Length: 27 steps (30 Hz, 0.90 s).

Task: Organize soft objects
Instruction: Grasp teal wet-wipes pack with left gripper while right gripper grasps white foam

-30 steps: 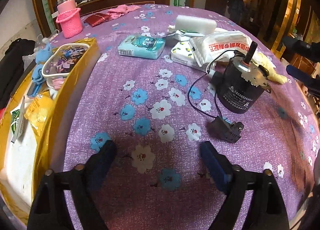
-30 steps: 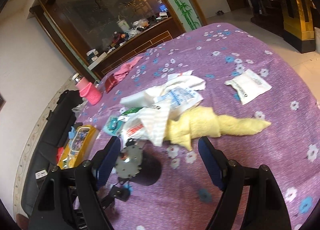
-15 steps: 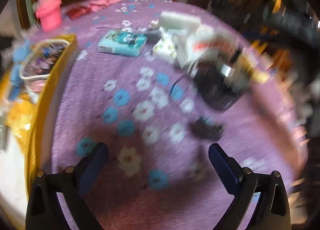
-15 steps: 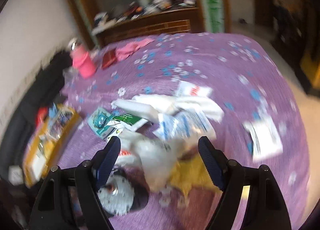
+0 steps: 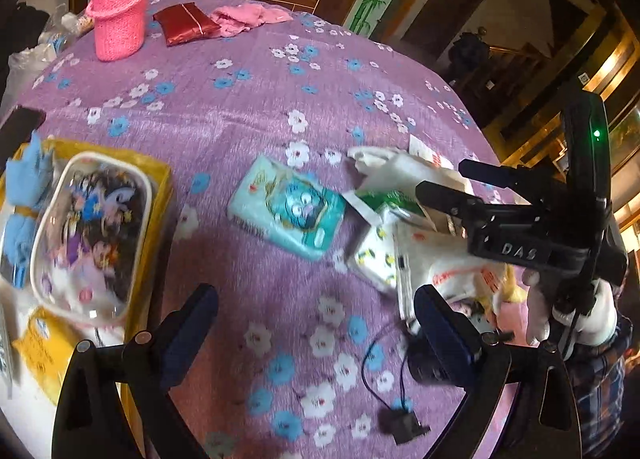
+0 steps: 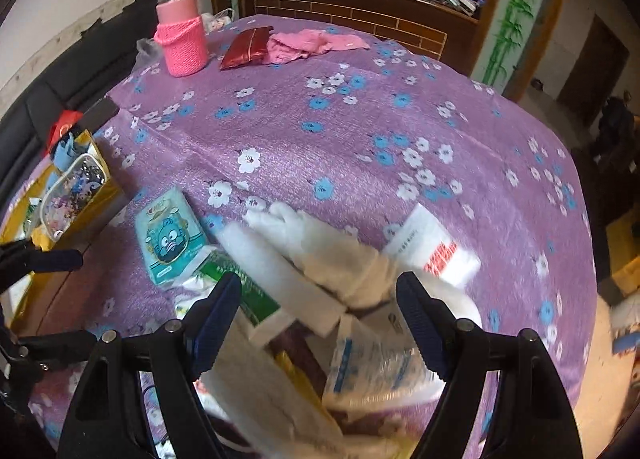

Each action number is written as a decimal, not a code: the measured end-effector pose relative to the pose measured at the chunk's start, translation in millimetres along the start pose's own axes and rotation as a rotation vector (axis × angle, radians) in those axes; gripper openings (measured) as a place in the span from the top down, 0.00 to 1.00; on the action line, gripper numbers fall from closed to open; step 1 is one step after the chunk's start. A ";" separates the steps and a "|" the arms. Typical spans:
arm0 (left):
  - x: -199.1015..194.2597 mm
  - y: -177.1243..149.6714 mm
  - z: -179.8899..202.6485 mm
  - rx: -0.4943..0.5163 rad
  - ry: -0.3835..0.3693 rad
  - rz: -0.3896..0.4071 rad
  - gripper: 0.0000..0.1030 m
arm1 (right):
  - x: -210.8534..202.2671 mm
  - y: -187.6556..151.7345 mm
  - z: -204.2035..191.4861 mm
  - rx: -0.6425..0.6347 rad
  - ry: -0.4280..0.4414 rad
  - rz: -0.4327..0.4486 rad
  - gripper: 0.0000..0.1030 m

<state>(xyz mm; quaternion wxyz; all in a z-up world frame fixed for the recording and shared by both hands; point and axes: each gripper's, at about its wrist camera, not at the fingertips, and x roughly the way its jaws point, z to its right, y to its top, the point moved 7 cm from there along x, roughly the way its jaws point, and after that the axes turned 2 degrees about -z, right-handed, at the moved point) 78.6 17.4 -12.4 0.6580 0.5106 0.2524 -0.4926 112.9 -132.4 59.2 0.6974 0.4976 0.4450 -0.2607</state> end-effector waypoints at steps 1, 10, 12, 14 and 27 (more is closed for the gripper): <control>0.6 2.0 1.1 0.010 0.003 0.002 0.03 | 3.1 2.5 -2.0 -0.014 -0.003 0.001 0.35; 37.7 32.0 -19.4 -0.048 0.113 -0.080 0.03 | 0.5 1.3 -0.6 0.022 0.046 0.037 0.75; 44.2 36.1 -22.6 -0.072 0.171 -0.074 0.03 | -12.6 -2.7 6.4 0.059 0.059 0.072 0.80; 52.1 42.0 -19.9 -0.076 0.233 -0.061 0.03 | -26.7 -7.1 14.0 0.094 0.072 0.107 0.81; 72.7 53.4 6.0 0.140 0.225 -0.020 0.87 | -64.6 -51.6 37.1 0.203 0.156 0.182 0.80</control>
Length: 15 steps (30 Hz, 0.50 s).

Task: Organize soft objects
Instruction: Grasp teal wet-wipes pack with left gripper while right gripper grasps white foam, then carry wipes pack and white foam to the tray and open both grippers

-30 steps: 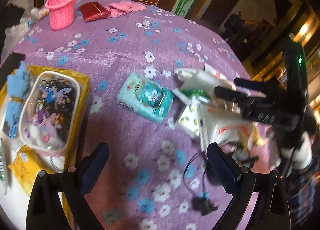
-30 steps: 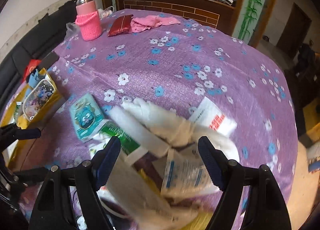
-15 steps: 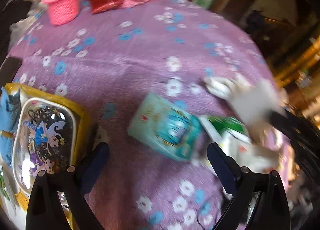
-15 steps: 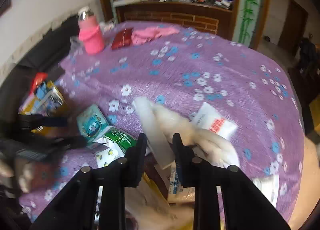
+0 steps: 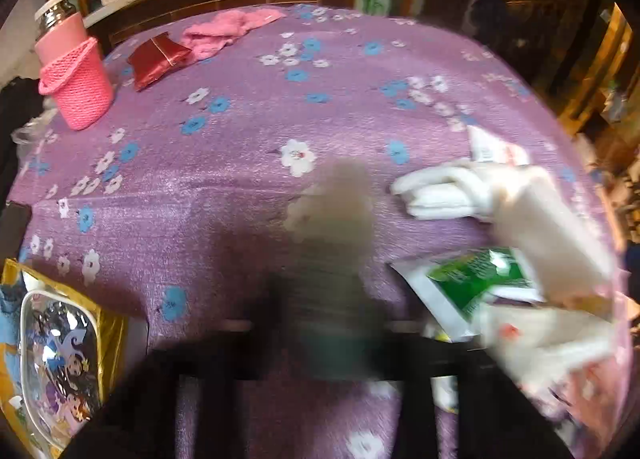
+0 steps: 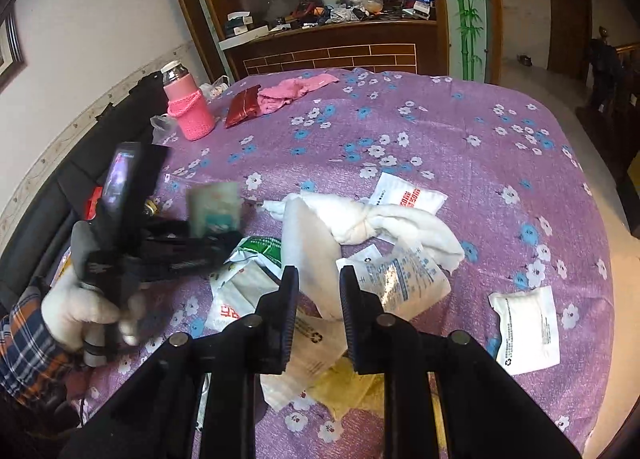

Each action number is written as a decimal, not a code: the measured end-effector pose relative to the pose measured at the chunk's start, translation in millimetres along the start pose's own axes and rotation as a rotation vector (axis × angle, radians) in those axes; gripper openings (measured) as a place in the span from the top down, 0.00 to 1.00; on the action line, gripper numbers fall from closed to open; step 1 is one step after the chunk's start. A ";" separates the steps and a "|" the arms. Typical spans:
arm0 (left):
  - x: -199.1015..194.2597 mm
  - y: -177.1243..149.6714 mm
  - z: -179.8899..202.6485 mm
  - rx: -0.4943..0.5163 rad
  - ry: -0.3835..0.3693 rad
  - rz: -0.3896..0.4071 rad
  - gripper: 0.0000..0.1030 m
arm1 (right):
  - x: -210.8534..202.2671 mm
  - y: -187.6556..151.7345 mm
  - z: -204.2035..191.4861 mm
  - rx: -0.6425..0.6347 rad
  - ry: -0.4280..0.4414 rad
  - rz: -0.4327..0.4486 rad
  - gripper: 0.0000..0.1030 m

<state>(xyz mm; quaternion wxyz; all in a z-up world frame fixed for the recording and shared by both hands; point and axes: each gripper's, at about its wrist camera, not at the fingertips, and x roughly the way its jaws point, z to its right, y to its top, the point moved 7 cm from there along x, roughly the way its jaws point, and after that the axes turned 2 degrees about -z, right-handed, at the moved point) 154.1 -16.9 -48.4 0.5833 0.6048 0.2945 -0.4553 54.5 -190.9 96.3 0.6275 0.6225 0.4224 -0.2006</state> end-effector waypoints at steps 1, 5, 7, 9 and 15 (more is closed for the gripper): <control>-2.7 -1.3 -0.7 -0.004 -0.020 -0.001 0.88 | -0.9 -1.1 1.5 0.004 0.002 0.003 0.80; -13.0 -10.2 -1.8 -0.006 -0.082 0.016 0.89 | -0.5 0.4 7.2 0.045 0.042 0.006 0.74; -17.9 -14.6 -0.1 -0.014 -0.104 0.020 0.89 | 3.5 4.9 4.6 0.046 0.057 -0.001 0.65; -23.3 -19.5 0.0 -0.012 -0.124 0.025 0.89 | 9.9 9.2 0.4 0.027 0.046 -0.012 0.55; -33.5 -27.8 11.8 -0.004 -0.174 0.037 0.89 | 46.1 24.8 -10.5 -0.047 -0.042 -0.061 0.80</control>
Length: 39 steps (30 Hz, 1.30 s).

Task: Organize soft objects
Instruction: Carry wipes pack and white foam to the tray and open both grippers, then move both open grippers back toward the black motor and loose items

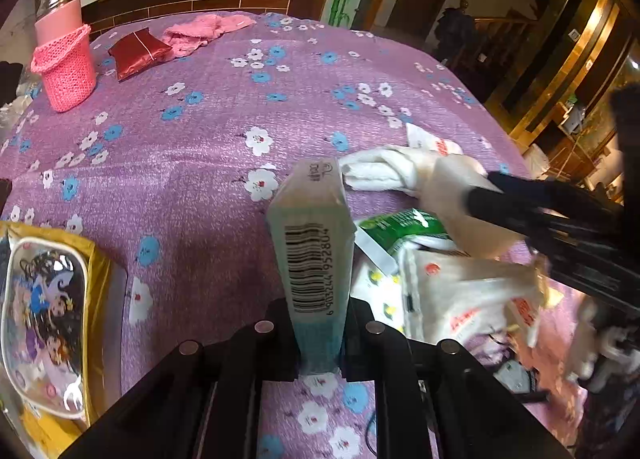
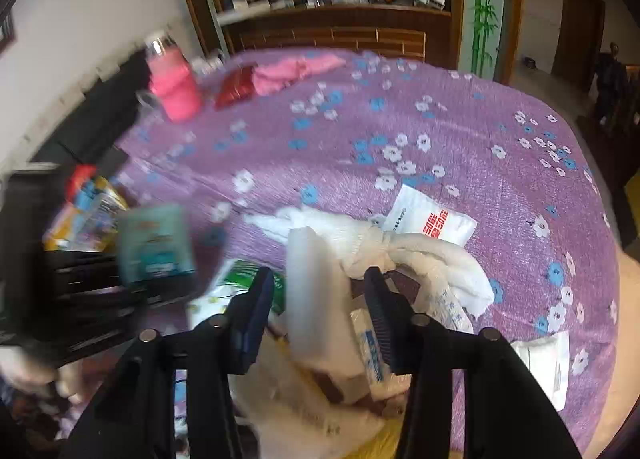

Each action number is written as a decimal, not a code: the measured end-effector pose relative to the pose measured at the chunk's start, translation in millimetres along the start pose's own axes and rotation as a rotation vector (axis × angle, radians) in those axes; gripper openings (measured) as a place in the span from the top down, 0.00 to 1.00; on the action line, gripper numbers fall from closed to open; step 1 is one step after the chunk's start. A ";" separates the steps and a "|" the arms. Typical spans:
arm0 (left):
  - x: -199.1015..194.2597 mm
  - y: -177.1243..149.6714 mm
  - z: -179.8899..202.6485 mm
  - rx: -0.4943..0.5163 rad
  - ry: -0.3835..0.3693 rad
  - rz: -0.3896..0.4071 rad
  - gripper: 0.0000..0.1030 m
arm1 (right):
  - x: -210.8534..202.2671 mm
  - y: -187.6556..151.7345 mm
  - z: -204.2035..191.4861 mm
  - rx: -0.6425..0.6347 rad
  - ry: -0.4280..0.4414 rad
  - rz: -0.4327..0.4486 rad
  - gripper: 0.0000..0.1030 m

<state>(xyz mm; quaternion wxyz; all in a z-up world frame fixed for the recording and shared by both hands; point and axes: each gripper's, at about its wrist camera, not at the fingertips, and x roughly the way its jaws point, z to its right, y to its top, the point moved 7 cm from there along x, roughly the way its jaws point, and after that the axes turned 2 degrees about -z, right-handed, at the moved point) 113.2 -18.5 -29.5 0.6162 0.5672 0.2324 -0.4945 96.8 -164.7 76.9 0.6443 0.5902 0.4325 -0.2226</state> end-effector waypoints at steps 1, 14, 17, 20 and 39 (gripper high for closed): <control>-4.4 -2.5 0.6 -0.003 -0.015 0.003 0.89 | 6.7 0.6 -0.4 -0.008 -0.015 -0.015 0.87; -94.5 -46.4 -30.8 -0.102 -0.146 0.102 0.89 | -54.3 12.1 -14.5 0.052 -0.036 0.097 0.87; -120.4 -64.4 -54.5 -0.145 -0.134 0.143 0.89 | -75.8 11.3 -37.5 0.049 0.019 0.117 0.87; -142.4 -85.6 -84.2 -0.193 -0.107 0.178 0.88 | -87.4 6.2 -66.3 0.041 0.086 0.119 0.87; -144.5 -168.2 -217.6 -0.375 0.142 0.141 0.46 | -24.0 -42.4 -292.8 -0.060 0.444 -0.062 0.87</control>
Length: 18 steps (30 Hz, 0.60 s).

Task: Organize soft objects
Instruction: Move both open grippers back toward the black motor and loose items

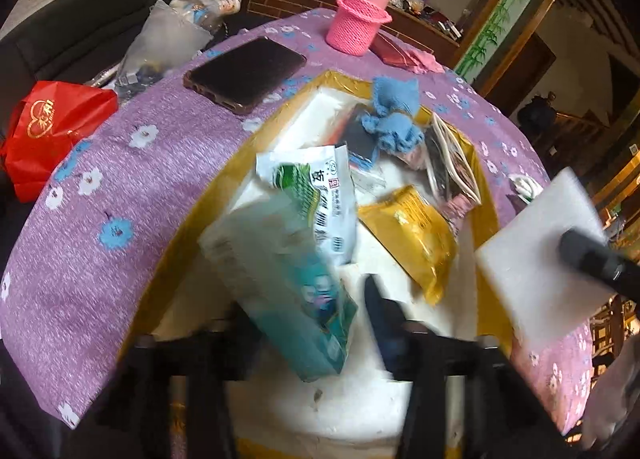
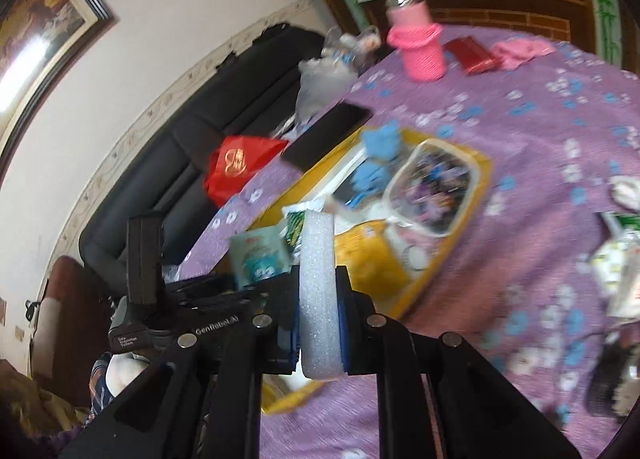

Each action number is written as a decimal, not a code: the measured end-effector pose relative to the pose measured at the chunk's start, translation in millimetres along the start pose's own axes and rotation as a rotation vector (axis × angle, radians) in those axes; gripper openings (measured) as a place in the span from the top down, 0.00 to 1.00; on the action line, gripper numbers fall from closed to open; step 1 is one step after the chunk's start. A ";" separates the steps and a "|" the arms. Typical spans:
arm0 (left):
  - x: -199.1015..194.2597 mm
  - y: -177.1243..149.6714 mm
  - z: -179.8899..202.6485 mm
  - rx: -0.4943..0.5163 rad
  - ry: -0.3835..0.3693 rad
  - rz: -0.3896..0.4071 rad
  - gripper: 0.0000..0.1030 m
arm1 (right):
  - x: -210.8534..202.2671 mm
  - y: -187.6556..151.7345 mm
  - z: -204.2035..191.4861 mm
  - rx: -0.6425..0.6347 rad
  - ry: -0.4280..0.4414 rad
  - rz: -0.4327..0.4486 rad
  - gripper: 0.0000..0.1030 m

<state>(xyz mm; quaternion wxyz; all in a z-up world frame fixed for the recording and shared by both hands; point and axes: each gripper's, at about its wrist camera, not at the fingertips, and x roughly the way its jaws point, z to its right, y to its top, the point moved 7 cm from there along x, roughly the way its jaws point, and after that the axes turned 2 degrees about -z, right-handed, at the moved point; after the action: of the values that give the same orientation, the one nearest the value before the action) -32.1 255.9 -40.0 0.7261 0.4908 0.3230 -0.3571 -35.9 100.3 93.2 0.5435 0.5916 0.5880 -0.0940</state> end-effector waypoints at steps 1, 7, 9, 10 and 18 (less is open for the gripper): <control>-1.1 1.7 -1.2 -0.002 -0.005 0.006 0.46 | 10.1 -1.4 -5.1 -0.003 0.003 -0.015 0.87; -31.4 4.3 -9.8 -0.052 -0.032 0.101 0.39 | 54.4 -10.0 -21.4 0.023 0.056 -0.099 0.87; -46.9 2.8 -14.9 -0.081 -0.035 0.149 0.36 | 65.5 -12.2 -25.0 0.031 0.073 -0.120 0.86; -54.1 1.9 -17.1 -0.094 -0.037 0.171 0.34 | 69.7 -12.8 -26.3 0.035 0.078 -0.127 0.86; -67.7 -3.8 -7.4 -0.089 -0.068 0.193 0.29 | 80.1 -14.6 -16.1 0.021 -0.032 -0.103 0.51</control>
<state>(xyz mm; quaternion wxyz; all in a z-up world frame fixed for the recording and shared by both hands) -72.5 275.5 11.4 0.7889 0.4743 0.2650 -0.2873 -32.7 155.9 31.6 0.5411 0.5646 0.6079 -0.1373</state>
